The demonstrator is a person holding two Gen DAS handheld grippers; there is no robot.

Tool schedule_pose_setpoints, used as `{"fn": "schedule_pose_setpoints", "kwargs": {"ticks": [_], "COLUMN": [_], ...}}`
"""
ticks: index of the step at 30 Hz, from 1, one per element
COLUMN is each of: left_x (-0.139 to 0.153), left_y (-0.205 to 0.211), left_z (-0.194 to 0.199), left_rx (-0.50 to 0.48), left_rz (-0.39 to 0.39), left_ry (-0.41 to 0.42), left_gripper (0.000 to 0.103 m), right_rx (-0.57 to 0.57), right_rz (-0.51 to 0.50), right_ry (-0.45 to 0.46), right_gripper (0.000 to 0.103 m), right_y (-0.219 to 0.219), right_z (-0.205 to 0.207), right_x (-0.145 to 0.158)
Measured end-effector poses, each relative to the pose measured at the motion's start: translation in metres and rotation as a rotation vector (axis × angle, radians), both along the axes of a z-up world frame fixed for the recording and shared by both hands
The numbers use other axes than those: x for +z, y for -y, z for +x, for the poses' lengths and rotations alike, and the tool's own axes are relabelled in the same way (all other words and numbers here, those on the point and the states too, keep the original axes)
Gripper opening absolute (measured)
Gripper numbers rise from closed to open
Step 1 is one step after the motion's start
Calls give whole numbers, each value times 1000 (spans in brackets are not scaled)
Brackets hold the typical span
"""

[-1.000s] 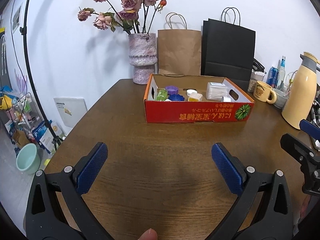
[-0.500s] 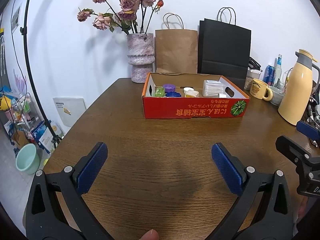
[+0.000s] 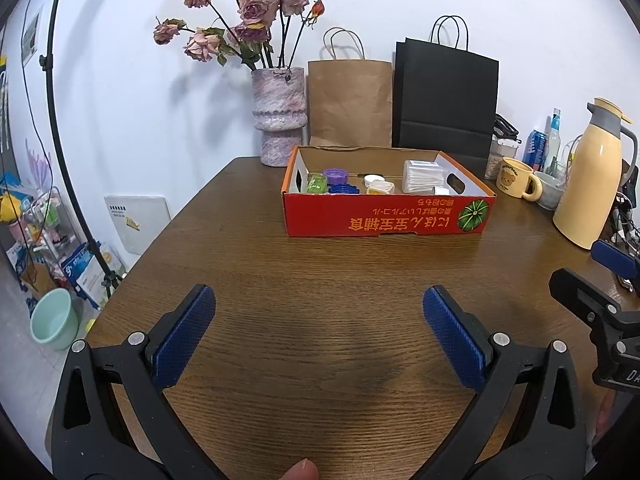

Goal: Organize rigid objects

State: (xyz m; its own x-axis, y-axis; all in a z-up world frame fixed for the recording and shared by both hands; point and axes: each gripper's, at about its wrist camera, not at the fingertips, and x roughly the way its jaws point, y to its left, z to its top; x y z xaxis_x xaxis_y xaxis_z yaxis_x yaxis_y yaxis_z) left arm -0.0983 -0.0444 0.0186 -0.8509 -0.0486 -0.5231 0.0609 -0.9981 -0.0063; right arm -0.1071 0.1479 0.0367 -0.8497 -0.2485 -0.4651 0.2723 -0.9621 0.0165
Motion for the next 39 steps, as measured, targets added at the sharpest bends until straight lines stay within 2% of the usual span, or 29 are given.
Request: {"fn": "schedule_pose_setpoints", "kwargs": {"ticks": [39], "left_x": [-1], "left_y": [0], "left_z": [2], "left_rx": [-8], "left_rz": [6], "left_ry": [5], "left_gripper": [103], "right_rx": [0], "right_rz": [-3], "right_ry": [-4], "right_gripper": [103], "right_y": [0], "right_z": [4], "right_x": [3]}}
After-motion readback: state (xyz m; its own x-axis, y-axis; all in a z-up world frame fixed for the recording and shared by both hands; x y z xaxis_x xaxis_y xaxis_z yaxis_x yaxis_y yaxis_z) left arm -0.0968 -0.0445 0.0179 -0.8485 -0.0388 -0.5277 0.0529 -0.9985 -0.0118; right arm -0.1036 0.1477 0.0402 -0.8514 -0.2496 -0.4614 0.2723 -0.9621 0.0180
